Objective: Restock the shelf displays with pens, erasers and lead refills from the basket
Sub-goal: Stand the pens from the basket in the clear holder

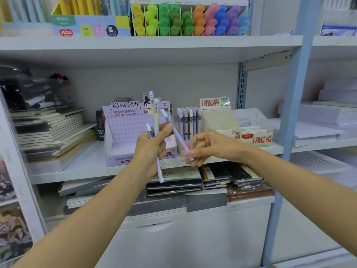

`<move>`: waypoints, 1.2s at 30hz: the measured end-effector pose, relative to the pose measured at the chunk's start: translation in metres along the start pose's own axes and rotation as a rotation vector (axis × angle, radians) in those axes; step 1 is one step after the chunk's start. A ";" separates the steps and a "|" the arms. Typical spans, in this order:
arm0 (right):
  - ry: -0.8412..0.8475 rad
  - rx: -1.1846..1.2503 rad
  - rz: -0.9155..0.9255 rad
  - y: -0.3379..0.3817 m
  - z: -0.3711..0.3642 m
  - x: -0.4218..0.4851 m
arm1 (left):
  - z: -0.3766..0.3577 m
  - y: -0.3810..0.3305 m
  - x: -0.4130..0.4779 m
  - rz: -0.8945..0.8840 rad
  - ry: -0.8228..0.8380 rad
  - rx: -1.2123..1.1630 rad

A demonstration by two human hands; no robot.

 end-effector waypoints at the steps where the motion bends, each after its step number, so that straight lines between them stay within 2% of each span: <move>1: -0.033 -0.042 0.012 0.004 0.001 0.000 | -0.001 -0.001 -0.001 0.001 0.001 0.039; 4: -0.279 -0.021 0.126 0.023 0.013 0.001 | -0.005 0.000 -0.002 0.009 0.014 0.136; 6: -0.375 0.037 0.199 0.034 0.019 0.003 | -0.011 0.001 -0.003 0.011 0.043 0.186; 19: -0.421 0.088 0.267 0.052 0.043 -0.001 | -0.014 0.006 -0.001 0.065 0.103 0.166; 22: -0.512 0.067 0.294 0.063 0.066 -0.007 | -0.011 0.008 0.000 0.092 0.076 0.128; 27: -0.827 -0.090 0.279 0.063 0.102 -0.016 | -0.007 0.008 0.002 0.107 0.094 0.164; 32: -0.845 -0.218 0.138 0.032 0.095 0.006 | -0.004 0.007 0.002 0.099 0.110 0.205; 36: -0.858 -0.289 0.126 0.025 0.093 0.019 | -0.001 0.007 0.003 0.091 0.120 0.227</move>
Point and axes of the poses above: each hand's wrist, its own x-axis towards the middle knuckle, its own z-axis out of the back of the hand, y = z × x, the point moved 5 cm from there along x, towards the middle knuckle, and after that the axes turned 8 degrees about y, right-handed, at the moved point
